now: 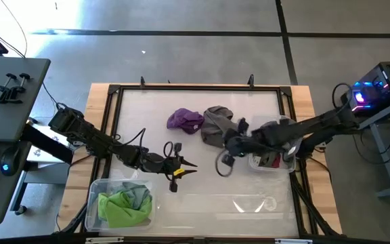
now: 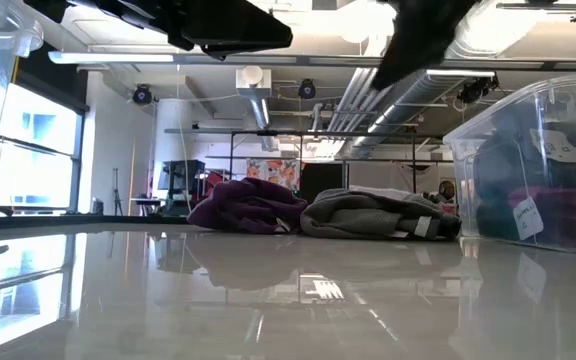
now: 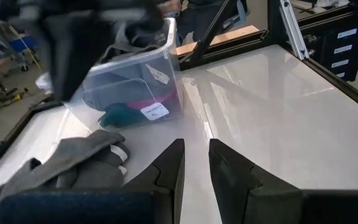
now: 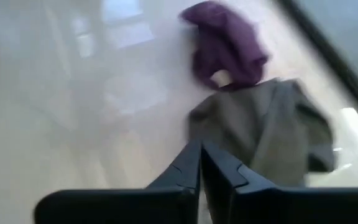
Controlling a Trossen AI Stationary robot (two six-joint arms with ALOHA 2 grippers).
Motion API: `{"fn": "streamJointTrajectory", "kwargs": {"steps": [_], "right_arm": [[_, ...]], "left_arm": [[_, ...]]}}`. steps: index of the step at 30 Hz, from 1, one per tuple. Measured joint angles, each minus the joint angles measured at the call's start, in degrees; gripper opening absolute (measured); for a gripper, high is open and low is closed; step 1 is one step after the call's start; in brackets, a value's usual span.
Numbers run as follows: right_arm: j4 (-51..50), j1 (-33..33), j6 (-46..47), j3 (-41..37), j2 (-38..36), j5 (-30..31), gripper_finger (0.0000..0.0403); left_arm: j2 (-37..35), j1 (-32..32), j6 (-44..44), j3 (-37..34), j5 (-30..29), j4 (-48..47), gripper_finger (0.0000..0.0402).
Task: Sort microfiber towel by color & place in baskets
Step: Put the gray microfiber towel into the top transparent bin
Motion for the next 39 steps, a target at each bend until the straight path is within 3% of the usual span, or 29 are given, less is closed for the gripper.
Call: {"fn": "streamJointTrajectory", "kwargs": {"steps": [5,10,12,15,19,25,29,35,39], "right_arm": [[5.8,-6.7,-4.6,-1.5,5.6,-0.4,0.0081],[9.3,-14.5,-10.0,-1.6,12.4,-4.8,0.0178],[10.2,-17.7,-11.9,-1.6,14.6,-7.8,0.0215],[10.7,-22.4,-12.8,-1.6,17.3,-12.7,0.0259],[10.8,-26.5,-13.5,-1.6,20.3,-15.5,0.0283],[12.2,-28.1,-17.2,-1.4,25.9,-23.4,0.0279],[11.8,-27.7,-17.7,-1.2,28.7,-24.8,0.0255],[11.4,-26.3,-15.7,-1.1,29.4,-26.2,0.0160],[11.1,-24.1,-15.1,-1.1,29.2,-24.3,0.0071]], "left_arm": [[-0.4,-0.1,-0.8,0.0,-3.9,-2.3,0.0060],[-4.5,-2.2,-1.4,0.0,-21.1,-12.7,0.0060],[-5.9,-2.8,-2.9,0.0,-25.0,-17.5,0.0060],[-7.1,-2.2,-6.5,0.0,-25.2,-23.9,0.0060],[-6.6,1.0,-10.2,-0.1,-22.9,-28.5,0.0060],[-4.4,7.0,-8.5,-0.1,-17.7,-24.8,0.0060],[-3.2,9.8,-6.2,-0.1,-13.2,-18.9,0.0060],[-5.4,12.2,0.7,-0.1,-11.2,-13.2,0.0060],[-8.4,12.5,1.1,-0.1,-14.8,-17.5,0.0060]]}}
